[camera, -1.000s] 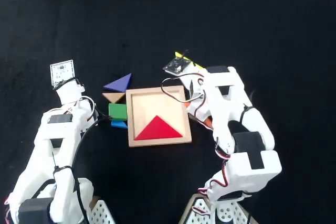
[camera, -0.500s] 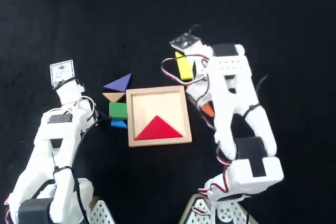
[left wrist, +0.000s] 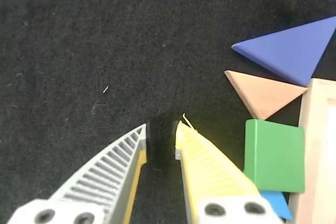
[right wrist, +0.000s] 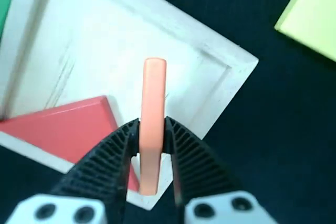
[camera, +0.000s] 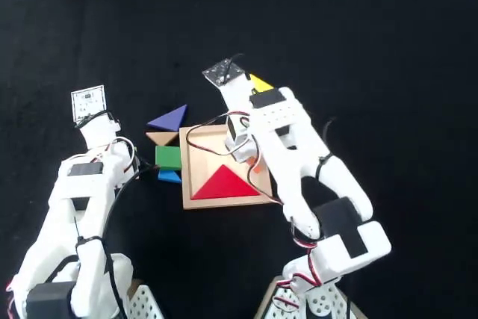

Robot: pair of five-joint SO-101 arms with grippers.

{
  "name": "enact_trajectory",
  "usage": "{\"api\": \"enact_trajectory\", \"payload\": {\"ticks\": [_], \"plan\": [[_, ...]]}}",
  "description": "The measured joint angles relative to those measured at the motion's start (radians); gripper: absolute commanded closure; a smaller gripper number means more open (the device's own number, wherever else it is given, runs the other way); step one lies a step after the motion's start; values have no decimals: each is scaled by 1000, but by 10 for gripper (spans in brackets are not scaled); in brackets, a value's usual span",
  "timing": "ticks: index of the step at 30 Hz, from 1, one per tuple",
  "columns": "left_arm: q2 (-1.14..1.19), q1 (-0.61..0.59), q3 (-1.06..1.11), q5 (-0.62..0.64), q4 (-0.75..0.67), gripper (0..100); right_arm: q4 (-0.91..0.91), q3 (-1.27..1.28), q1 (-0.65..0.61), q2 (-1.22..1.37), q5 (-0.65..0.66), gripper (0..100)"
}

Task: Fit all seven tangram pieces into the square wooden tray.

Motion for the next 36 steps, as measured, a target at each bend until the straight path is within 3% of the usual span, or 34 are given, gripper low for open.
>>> {"api": "enact_trajectory", "payload": {"ticks": [18,24,36], "plan": [[0,2,0,0,0,898,-60,72,-17,12,-5,981],[0,2,0,0,0,898,-60,132,-51,12,-5,817],[0,2,0,0,0,898,-60,132,-57,12,-3,809]]}}
